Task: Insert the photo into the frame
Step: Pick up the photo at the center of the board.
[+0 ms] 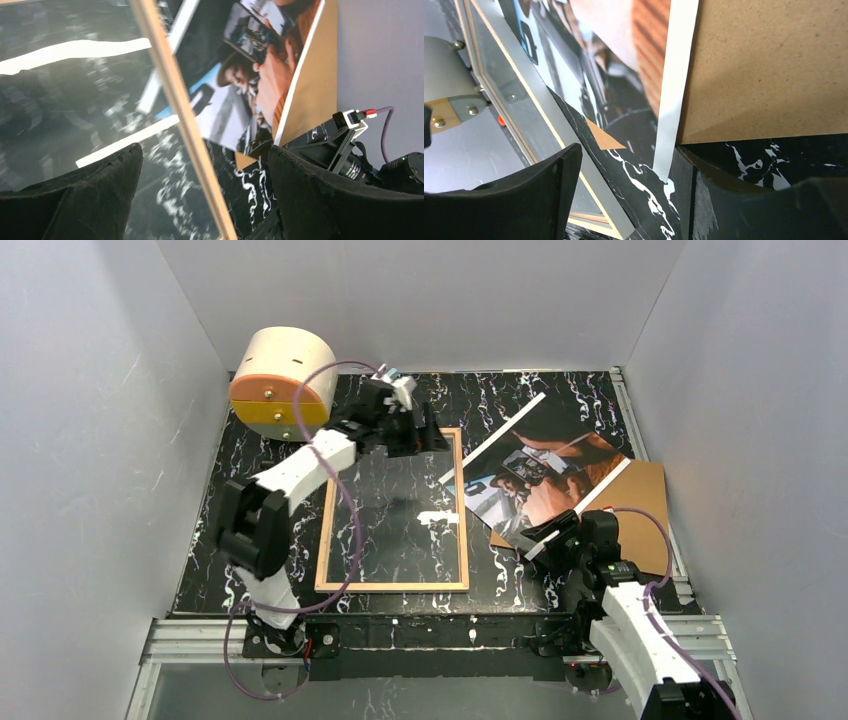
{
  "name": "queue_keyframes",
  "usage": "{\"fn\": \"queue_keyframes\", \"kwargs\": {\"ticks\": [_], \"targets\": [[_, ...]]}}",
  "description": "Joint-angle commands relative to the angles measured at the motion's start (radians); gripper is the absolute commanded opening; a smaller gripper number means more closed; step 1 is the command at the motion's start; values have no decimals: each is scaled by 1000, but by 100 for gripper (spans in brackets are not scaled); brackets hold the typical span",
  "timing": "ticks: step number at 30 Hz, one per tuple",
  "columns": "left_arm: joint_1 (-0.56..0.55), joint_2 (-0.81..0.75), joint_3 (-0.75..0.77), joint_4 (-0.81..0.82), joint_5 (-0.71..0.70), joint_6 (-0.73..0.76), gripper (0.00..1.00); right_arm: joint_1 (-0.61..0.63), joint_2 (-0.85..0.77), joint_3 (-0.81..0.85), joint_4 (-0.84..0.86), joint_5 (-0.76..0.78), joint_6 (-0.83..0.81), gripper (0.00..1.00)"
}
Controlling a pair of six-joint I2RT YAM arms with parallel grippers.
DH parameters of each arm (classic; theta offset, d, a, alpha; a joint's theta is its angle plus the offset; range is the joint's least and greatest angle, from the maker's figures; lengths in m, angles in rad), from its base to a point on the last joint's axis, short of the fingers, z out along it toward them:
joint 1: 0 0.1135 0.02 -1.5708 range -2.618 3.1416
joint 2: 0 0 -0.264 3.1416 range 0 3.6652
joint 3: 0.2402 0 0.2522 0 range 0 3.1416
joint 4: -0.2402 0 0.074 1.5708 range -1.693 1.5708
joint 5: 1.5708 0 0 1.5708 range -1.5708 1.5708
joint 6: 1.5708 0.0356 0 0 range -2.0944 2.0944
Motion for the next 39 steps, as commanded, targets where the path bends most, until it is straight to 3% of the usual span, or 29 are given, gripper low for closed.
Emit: {"fn": "queue_keyframes", "kwargs": {"ticks": [1,6,11,19,28,32,35,39], "targets": [[-141,188,119,106,60,-30,91,-5,-71,-77,40,20,47,74],[-274,361,253,133,37,-2,83,-5,-133,-106,28,20,79,73],[-373,442,276,162,14,-12,74,-6,-158,-104,111,-42,78,67],[-440,534,267,90,1,-27,57,-8,-116,-53,148,-61,70,51],[-444,541,247,42,-20,-5,55,-8,-22,-48,235,-4,94,41],[-445,549,253,25,-18,4,55,-18,55,-32,318,17,72,41],[-444,551,254,15,-18,10,55,-36,137,6,332,34,43,49],[-445,550,266,3,-17,19,55,-73,226,63,351,34,-5,48]]}}
